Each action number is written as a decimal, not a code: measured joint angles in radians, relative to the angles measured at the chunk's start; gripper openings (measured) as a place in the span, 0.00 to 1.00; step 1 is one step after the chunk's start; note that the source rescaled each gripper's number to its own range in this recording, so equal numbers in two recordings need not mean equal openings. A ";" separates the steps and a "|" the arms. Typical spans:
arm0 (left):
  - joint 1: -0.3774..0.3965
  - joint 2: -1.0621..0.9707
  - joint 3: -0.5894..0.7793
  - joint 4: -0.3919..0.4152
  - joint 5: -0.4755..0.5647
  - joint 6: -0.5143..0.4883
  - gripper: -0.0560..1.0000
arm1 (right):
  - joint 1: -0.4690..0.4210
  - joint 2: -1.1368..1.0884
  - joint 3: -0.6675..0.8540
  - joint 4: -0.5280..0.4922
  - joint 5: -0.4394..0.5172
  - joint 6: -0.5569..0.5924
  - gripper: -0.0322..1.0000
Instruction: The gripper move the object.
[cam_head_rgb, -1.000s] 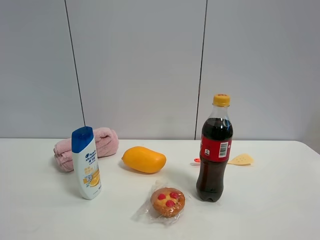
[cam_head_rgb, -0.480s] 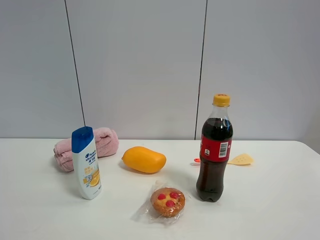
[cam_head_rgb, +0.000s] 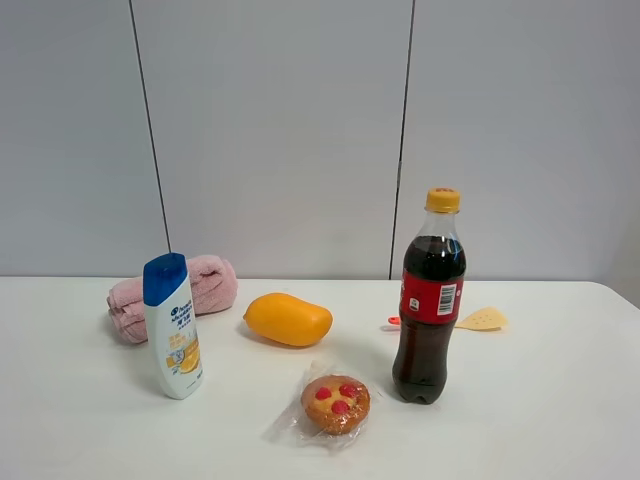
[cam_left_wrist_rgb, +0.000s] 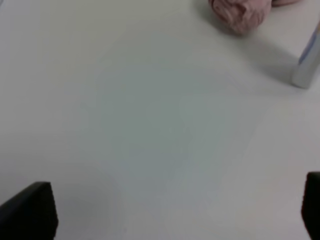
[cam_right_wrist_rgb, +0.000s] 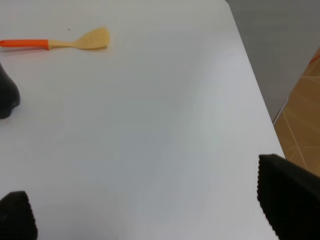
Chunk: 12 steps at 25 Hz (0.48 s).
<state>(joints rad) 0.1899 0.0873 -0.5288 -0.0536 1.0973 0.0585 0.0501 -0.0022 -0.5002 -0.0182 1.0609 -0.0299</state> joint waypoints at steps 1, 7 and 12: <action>0.000 -0.010 0.002 0.000 0.000 -0.015 1.00 | 0.000 0.000 0.000 0.000 0.000 0.000 1.00; 0.000 -0.091 0.002 0.021 -0.008 -0.047 1.00 | 0.000 0.000 0.000 0.000 0.000 0.000 1.00; 0.000 -0.092 0.013 0.030 -0.026 -0.042 1.00 | 0.000 0.000 0.000 0.000 0.000 0.000 1.00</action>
<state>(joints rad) 0.1899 -0.0048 -0.5158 -0.0236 1.0716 0.0163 0.0501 -0.0022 -0.5002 -0.0182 1.0609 -0.0299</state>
